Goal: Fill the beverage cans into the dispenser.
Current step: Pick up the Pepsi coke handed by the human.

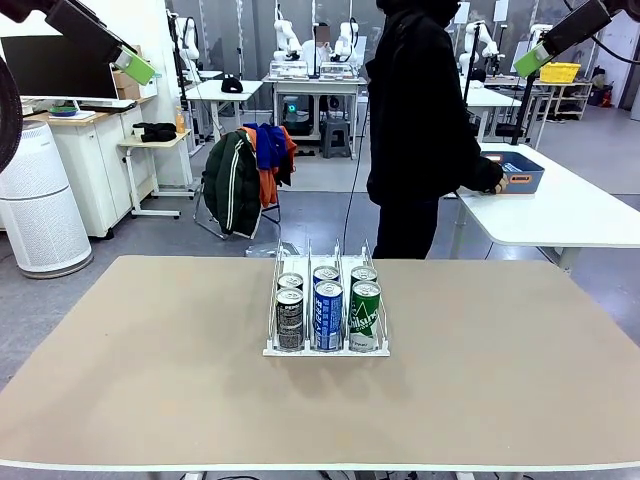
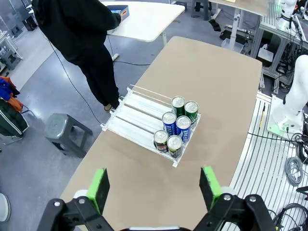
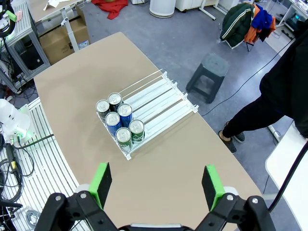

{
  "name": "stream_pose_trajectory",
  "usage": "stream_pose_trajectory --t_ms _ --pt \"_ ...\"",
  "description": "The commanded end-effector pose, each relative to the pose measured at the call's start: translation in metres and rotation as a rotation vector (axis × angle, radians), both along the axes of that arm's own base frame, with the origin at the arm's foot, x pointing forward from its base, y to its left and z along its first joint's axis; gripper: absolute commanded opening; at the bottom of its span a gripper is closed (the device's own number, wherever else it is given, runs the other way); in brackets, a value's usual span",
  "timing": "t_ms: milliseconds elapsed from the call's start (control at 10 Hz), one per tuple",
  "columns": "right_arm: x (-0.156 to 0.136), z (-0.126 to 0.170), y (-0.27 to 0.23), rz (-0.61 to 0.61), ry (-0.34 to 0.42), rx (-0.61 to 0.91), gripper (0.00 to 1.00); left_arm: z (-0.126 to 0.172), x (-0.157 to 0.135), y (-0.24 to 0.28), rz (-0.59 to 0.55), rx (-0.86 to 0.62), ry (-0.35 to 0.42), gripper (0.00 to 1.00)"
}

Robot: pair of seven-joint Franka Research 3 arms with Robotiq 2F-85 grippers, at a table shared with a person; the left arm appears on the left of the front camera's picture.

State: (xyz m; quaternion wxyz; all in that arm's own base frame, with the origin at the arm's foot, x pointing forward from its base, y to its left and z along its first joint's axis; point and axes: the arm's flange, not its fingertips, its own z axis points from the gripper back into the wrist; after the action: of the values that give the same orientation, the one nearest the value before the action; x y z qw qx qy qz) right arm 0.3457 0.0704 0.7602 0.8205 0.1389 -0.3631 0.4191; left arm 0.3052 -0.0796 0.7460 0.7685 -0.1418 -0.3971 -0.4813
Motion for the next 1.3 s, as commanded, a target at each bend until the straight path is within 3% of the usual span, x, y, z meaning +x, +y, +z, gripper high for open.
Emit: stream_pose_trajectory --t_ms 0,1200 --pt "-0.0001 -0.0014 0.0002 0.001 0.001 -0.003 1.0 -0.0012 -0.001 0.0006 -0.006 -0.005 0.002 1.0" --pt "-0.0001 -0.0014 0.0002 0.001 0.001 -0.003 1.0 -0.0012 -0.001 0.0006 -0.006 -0.005 0.002 1.0"
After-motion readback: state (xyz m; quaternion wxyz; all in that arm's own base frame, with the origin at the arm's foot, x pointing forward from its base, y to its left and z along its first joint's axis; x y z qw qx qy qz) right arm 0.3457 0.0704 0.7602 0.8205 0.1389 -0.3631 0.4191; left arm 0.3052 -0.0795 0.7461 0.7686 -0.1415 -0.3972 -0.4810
